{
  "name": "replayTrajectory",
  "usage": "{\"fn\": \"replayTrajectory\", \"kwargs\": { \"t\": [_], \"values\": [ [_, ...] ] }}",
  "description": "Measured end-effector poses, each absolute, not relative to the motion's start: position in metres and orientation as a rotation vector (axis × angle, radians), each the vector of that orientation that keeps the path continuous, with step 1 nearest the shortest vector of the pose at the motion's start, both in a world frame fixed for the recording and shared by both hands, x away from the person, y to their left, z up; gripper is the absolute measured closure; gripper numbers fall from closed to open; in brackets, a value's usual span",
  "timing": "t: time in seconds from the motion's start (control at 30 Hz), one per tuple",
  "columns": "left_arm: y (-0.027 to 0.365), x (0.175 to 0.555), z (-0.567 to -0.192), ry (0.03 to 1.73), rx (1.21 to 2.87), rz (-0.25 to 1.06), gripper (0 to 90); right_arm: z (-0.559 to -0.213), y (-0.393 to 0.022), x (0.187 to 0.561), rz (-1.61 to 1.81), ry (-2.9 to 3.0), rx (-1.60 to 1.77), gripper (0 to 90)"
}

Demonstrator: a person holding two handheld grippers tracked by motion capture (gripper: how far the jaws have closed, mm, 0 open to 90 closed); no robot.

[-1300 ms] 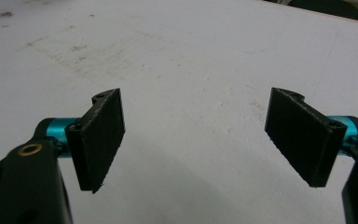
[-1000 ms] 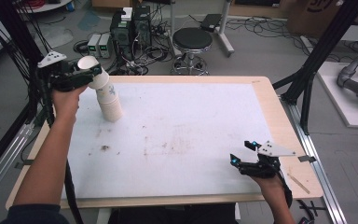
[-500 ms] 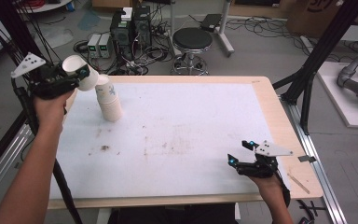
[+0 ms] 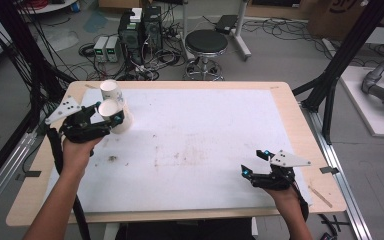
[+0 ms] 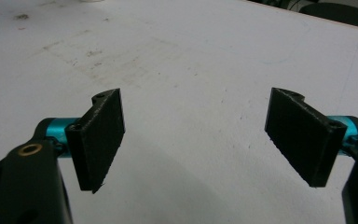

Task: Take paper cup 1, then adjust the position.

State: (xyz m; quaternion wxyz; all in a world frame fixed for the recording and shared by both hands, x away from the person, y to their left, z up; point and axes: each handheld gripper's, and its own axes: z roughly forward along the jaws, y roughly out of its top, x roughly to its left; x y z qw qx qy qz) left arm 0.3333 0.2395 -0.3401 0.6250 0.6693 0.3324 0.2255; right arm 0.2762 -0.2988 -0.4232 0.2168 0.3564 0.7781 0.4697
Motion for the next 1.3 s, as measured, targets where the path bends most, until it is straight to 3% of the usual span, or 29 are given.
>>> {"fn": "replayTrajectory", "kwargs": {
  "t": [0.43, 1.3],
  "values": [
    [0.209, 0.326, -0.375, 0.674, 1.572, 0.359, 33.1, -0.421, -0.287, 0.284, 1.325, 2.185, 0.953, 20.2],
    [0.183, 0.324, -0.386, 0.620, 1.641, 0.292, 33.1, -0.408, -0.250, 0.307, 1.404, 2.318, 0.793, 20.2]
  ]
}}
